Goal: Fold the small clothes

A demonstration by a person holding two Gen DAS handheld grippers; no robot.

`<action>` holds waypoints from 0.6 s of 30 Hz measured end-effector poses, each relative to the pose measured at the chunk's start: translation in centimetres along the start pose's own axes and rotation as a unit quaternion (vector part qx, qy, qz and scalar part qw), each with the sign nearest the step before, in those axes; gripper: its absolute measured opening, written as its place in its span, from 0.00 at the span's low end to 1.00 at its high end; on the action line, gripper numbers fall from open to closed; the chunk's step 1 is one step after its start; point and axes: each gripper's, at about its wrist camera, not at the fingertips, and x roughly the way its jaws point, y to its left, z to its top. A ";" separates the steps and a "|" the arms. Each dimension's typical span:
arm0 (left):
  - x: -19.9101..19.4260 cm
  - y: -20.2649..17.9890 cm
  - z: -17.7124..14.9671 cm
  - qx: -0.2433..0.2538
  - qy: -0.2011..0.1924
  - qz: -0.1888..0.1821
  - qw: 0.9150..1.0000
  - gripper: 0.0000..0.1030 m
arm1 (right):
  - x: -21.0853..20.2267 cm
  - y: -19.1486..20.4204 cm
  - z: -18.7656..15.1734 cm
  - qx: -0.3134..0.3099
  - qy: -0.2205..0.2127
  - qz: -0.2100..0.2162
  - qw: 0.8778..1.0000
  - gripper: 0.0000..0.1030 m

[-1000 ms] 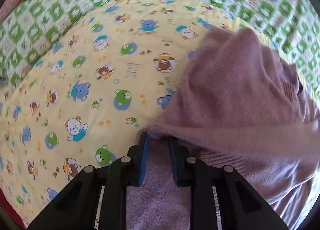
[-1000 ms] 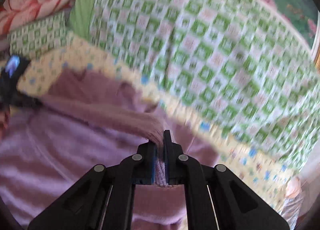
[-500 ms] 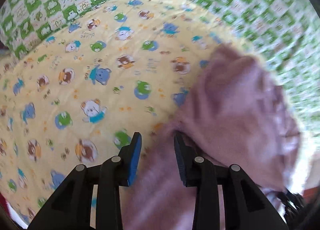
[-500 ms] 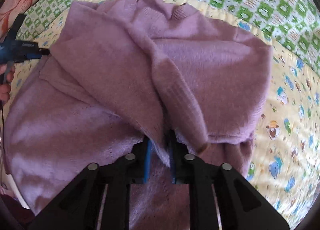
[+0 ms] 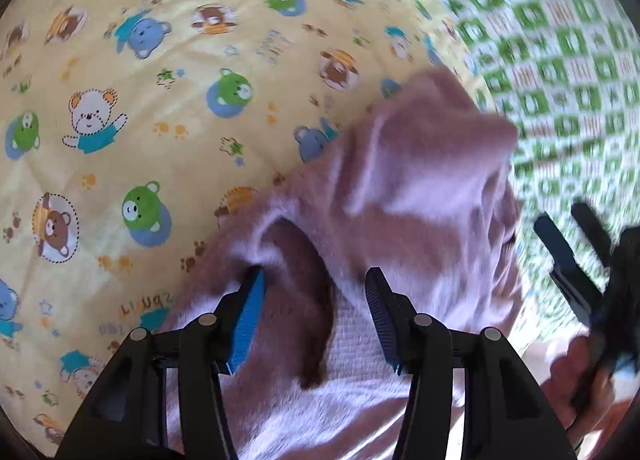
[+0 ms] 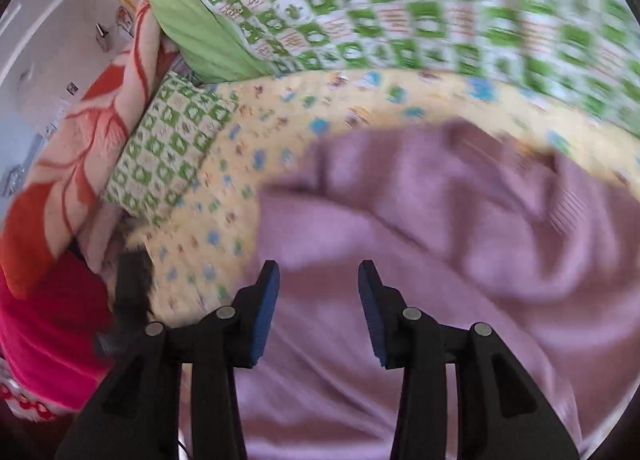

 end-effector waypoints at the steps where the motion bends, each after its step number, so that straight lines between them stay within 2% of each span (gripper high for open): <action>1: 0.0 0.2 0.2 -0.010 -0.004 -0.008 1.000 0.54 | 1.2 0.3 1.2 0.008 0.008 0.004 1.000 0.58; 2: 0.1 0.4 0.4 -0.019 -0.008 -0.015 1.000 0.54 | 2.1 0.4 2.0 0.015 0.019 0.007 1.000 0.64; 3: 0.3 0.6 0.7 -0.029 -0.011 -0.020 0.999 0.54 | 4.0 0.4 3.4 0.027 0.046 0.007 0.999 0.66; 6: 0.6 0.5 1.3 -0.038 -0.019 -0.023 0.999 0.54 | 7.9 0.5 5.3 0.032 0.086 -0.016 0.996 0.66; 8: 0.8 0.3 1.5 -0.036 -0.026 -0.020 0.999 0.53 | 9.7 0.3 5.9 0.030 0.111 -0.014 0.993 0.63; 9: 0.9 0.0 1.5 -0.032 -0.034 -0.015 0.999 0.51 | 10.3 0.1 5.8 0.025 0.122 -0.013 0.992 0.56; 11: 0.7 -0.3 1.3 -0.019 -0.049 0.003 0.999 0.26 | 11.6 -0.1 5.5 0.015 0.138 -0.013 0.990 0.07; 12: 0.6 -0.3 1.2 -0.009 -0.055 0.009 0.998 0.11 | 11.8 -0.1 5.5 0.009 0.138 -0.010 0.990 0.06; 13: 0.2 -0.1 1.0 -0.009 -0.063 -0.010 0.998 0.06 | 11.8 0.0 5.5 -0.002 0.130 -0.006 0.992 0.06; 14: -0.8 0.2 0.8 -0.010 -0.081 -0.043 0.996 0.05 | 11.4 0.4 5.7 -0.016 0.112 0.011 0.994 0.06; 15: -2.0 0.4 0.4 -0.004 -0.101 -0.060 0.993 0.05 | 10.9 0.9 6.0 -0.030 0.089 0.046 0.995 0.06; 17: -3.4 0.4 0.1 0.007 -0.124 -0.080 0.989 0.04 | 9.6 2.4 6.7 -0.073 0.039 0.116 0.990 0.06; 18: -3.7 0.5 0.0 0.011 -0.127 -0.086 0.988 0.04 | 9.4 3.0 6.8 -0.089 0.027 0.127 0.988 0.06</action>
